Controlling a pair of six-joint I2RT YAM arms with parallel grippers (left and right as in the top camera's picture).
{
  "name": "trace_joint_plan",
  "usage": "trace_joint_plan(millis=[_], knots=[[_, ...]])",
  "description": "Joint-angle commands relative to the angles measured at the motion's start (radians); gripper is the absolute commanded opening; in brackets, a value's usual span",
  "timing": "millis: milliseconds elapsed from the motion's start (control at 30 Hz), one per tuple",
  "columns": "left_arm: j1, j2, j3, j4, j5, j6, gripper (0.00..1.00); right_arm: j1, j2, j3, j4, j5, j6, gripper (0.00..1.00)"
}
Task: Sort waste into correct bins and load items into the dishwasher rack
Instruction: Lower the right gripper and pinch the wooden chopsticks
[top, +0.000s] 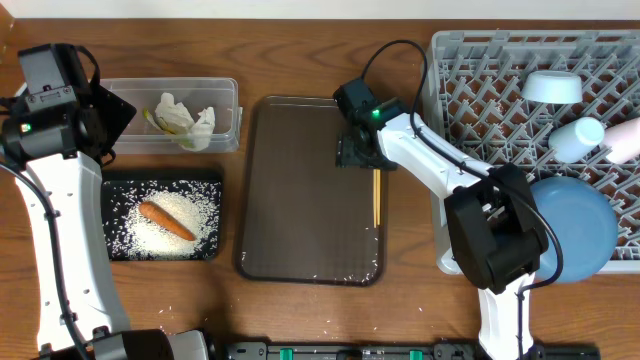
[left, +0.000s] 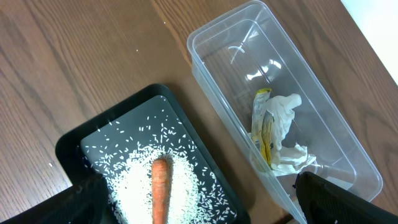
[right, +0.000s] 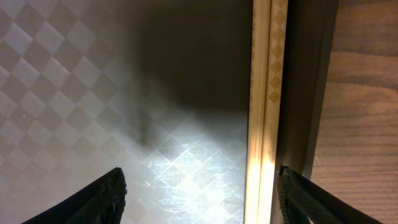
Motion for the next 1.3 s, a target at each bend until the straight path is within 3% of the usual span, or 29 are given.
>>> trace_joint_plan(millis=[0, 1267], knots=[[0.004, 0.005, 0.007, -0.002, -0.006, -0.001, 0.98, 0.010, 0.012, 0.002, 0.008, 0.023, 0.018, 0.76], [0.004, 0.005, 0.007, -0.002, -0.006, -0.001, 0.98, 0.029, 0.016, -0.034, 0.032, 0.015, 0.022, 0.76]])
